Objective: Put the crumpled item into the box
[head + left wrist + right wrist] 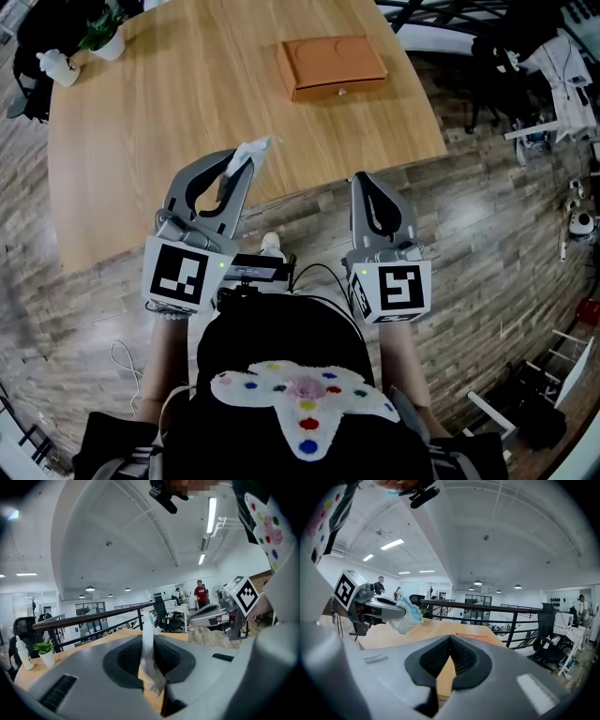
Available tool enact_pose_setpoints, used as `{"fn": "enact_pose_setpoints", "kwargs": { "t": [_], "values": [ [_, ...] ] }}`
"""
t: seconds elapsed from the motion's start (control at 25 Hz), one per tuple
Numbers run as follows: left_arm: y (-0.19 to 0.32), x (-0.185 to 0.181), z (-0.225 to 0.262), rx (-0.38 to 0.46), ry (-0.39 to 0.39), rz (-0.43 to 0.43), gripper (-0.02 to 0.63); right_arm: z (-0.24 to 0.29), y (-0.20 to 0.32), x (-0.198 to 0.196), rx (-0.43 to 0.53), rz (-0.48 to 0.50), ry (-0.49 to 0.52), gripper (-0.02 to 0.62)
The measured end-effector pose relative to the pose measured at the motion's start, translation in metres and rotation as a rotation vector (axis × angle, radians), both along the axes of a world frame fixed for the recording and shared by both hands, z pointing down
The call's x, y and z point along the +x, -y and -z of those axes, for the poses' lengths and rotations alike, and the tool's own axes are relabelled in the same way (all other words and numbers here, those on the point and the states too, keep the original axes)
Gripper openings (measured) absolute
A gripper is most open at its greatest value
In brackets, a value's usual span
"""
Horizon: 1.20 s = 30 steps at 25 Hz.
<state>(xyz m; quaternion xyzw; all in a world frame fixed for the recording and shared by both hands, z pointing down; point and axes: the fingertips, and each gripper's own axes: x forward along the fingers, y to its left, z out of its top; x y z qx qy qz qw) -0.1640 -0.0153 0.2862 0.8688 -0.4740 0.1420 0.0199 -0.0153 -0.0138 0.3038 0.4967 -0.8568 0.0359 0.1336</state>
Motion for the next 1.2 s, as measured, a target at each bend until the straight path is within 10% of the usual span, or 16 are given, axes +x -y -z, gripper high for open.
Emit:
{"fn": "enact_pose_setpoints", "kwargs": {
  "t": [1.2],
  "values": [
    [0.019,0.022,-0.001,-0.011,-0.008,-0.047,0.051,-0.005,0.014,0.013,-0.016,-0.028,0.010,0.008]
  ]
}}
